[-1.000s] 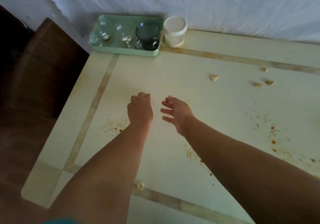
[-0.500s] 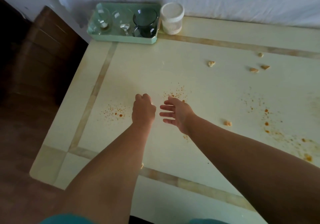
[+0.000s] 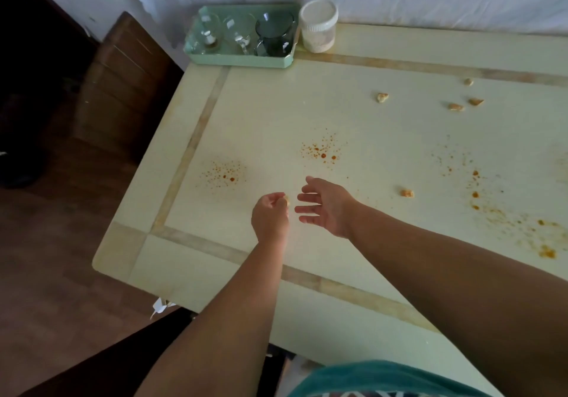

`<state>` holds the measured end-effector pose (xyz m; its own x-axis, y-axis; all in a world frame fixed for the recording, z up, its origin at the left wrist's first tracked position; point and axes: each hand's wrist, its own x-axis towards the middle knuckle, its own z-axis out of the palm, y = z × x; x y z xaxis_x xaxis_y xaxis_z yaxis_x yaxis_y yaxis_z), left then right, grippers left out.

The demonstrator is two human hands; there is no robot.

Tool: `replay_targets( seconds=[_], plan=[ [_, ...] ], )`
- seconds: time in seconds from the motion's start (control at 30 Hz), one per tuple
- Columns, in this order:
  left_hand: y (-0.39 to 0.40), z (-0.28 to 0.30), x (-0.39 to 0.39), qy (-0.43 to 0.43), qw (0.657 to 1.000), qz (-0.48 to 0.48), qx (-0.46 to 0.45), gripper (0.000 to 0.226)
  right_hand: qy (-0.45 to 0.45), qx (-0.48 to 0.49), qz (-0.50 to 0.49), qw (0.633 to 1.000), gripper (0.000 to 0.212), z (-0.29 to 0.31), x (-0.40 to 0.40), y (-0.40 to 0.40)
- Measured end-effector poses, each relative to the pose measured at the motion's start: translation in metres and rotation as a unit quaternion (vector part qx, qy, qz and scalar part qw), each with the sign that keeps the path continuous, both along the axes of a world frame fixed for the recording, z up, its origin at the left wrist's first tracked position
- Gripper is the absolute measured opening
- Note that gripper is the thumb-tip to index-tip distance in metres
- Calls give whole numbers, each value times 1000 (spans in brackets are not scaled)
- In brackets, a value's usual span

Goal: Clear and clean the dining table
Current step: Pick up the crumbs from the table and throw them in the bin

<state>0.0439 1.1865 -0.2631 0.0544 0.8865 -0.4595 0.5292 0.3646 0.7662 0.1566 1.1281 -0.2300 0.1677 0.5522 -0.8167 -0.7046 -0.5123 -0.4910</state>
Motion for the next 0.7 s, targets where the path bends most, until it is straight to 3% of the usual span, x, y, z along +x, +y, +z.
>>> replay_targets(
  seconds=[0.27,0.4,0.6,0.7],
  plan=[
    [-56,22,-19,-20,988,-126,84,14,14,12,-34,999,15,3,-17,-24],
    [-68,23,-36,5,982,-136,127,14,-1,-6,-17,1000,11,-1,-21,-36],
    [-60,9,-74,206,958,-95,176,26,-2,11,13,1000,8,6,-24,-45],
    [-57,-1,-91,281,938,-137,152,32,-7,13,29,999,8,9,-24,-52]
  ],
)
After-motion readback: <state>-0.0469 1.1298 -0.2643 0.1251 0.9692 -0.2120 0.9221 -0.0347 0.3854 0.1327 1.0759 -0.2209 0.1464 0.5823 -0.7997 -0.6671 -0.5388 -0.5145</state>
